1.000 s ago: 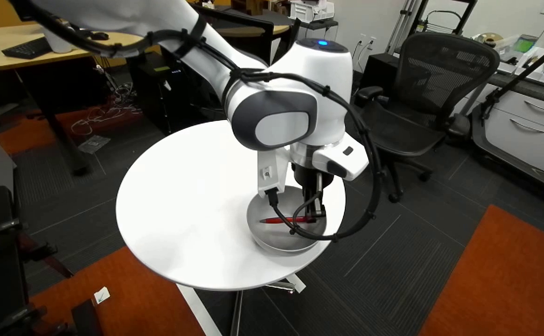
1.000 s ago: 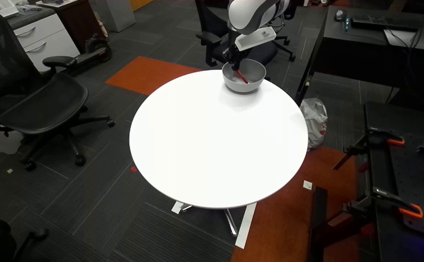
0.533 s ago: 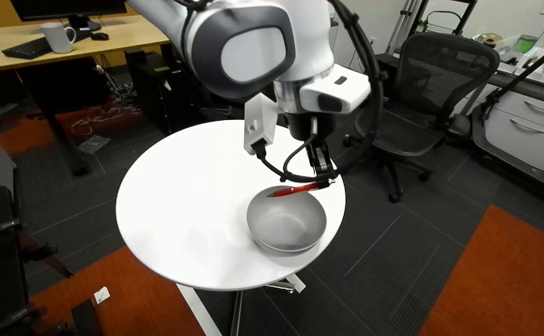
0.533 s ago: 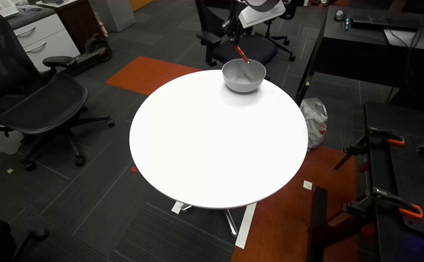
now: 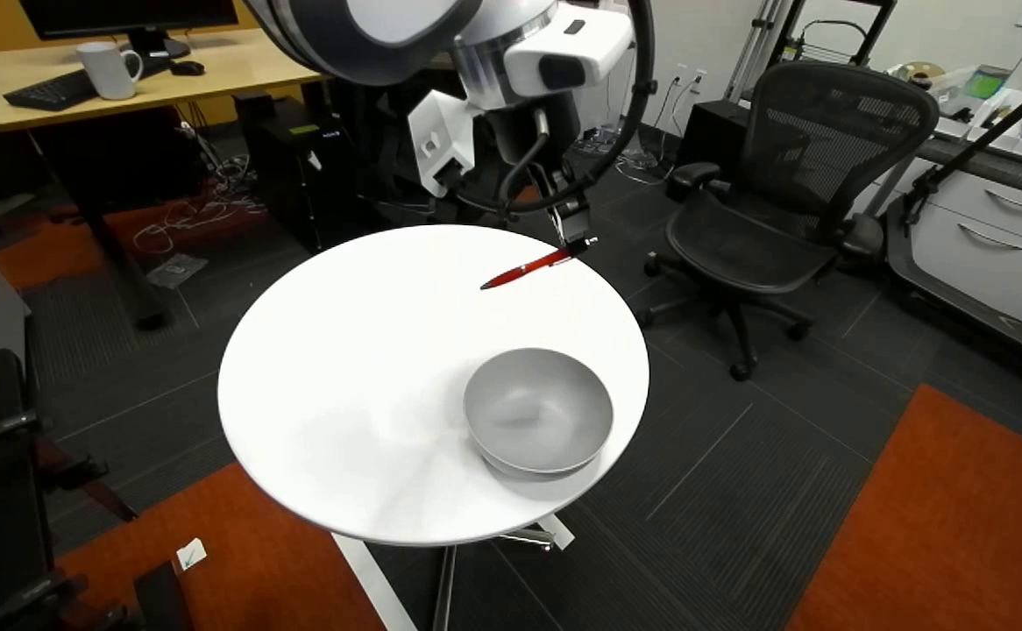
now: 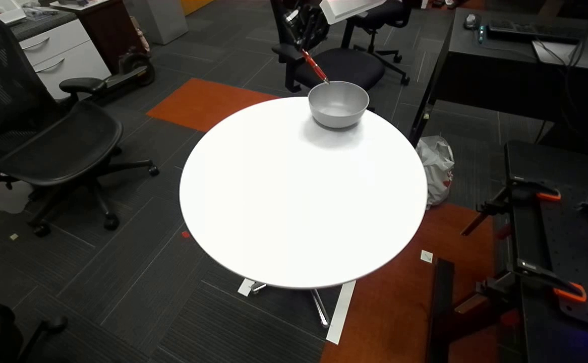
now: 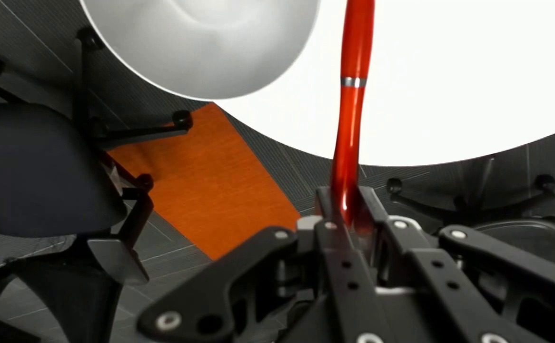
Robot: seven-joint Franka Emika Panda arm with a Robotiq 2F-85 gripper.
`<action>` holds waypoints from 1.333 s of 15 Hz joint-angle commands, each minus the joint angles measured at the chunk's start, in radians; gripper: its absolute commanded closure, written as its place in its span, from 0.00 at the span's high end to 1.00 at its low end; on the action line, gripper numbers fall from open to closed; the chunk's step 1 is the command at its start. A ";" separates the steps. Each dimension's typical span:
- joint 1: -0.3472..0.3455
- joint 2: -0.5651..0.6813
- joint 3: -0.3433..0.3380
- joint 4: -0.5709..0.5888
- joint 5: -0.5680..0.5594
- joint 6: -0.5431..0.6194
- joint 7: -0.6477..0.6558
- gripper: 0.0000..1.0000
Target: Remove the red pen from the bowl and put it on the table
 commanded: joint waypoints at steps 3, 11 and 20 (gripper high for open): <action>-0.088 0.108 0.129 0.151 0.092 -0.009 -0.126 0.04; -0.132 0.366 0.186 0.467 0.119 -0.122 -0.194 0.04; -0.149 0.518 0.200 0.639 0.122 -0.263 -0.200 0.40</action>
